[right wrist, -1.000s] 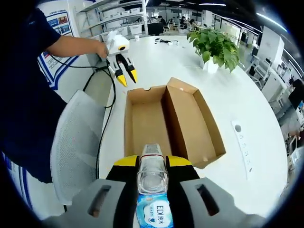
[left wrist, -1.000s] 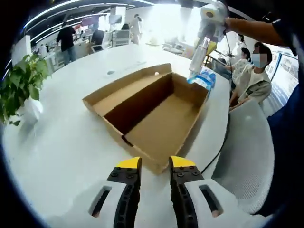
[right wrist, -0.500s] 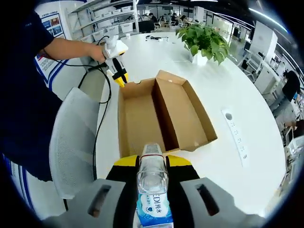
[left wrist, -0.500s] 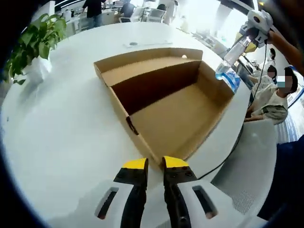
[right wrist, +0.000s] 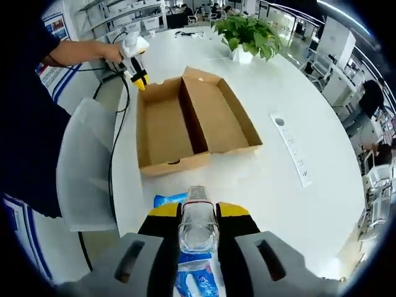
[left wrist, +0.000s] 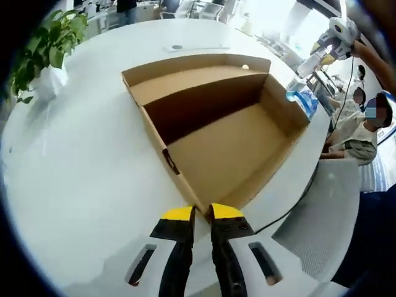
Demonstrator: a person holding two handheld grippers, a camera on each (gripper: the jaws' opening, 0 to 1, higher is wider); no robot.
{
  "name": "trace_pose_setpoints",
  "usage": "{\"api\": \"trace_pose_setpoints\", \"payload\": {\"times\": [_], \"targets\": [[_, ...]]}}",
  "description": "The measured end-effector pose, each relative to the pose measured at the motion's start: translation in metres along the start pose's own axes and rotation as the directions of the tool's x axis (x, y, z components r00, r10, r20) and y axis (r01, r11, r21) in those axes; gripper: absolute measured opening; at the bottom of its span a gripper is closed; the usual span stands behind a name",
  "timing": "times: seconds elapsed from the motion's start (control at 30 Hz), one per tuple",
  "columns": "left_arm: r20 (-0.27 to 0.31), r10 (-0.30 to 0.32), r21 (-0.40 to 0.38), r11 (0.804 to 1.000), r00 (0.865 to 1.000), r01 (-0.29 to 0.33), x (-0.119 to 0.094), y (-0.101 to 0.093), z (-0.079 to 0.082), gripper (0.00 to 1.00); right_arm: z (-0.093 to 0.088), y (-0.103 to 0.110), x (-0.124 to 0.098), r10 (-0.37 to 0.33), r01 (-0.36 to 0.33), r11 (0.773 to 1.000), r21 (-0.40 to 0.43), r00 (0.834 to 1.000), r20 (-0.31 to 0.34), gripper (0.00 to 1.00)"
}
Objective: Operate the shoe box by opening the lid, removing the specified soft item, and placing it in the target area until the item is outside and the box remains undamaged.
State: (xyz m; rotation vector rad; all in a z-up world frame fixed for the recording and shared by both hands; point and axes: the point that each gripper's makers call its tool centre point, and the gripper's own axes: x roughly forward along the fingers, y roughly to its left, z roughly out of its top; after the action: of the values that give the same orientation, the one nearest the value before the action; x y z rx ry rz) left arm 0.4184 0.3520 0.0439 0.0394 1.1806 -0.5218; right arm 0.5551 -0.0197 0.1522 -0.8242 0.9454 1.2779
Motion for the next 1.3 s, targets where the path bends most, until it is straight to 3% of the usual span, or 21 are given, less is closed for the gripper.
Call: {"api": "trace_pose_setpoints", "payload": {"times": [0.13,0.7,1.07,1.3], "targets": [[-0.005,-0.001,0.010,1.000,1.000,0.001,0.000,0.000,0.000,0.06,-0.027,-0.012,0.005,-0.004,0.002,1.000,-0.024,0.996,-0.085,0.19],[-0.017,-0.002,0.026,1.000,1.000,0.003,0.001,0.002,0.000,0.06,-0.047,-0.031,0.059,0.015,-0.046,0.989,-0.143,0.977,-0.214,0.19],[-0.029,-0.001,0.032,0.999,1.000,0.002,0.001,0.002,0.001,0.07,-0.059,-0.030,0.087,0.019,-0.069,0.979,-0.190,0.967,-0.255,0.19],[-0.035,-0.002,0.044,0.999,0.999,0.004,0.001,0.001,0.001,0.07,-0.063,-0.030,0.096,0.025,-0.071,0.982,-0.177,0.969,-0.247,0.19]]}}
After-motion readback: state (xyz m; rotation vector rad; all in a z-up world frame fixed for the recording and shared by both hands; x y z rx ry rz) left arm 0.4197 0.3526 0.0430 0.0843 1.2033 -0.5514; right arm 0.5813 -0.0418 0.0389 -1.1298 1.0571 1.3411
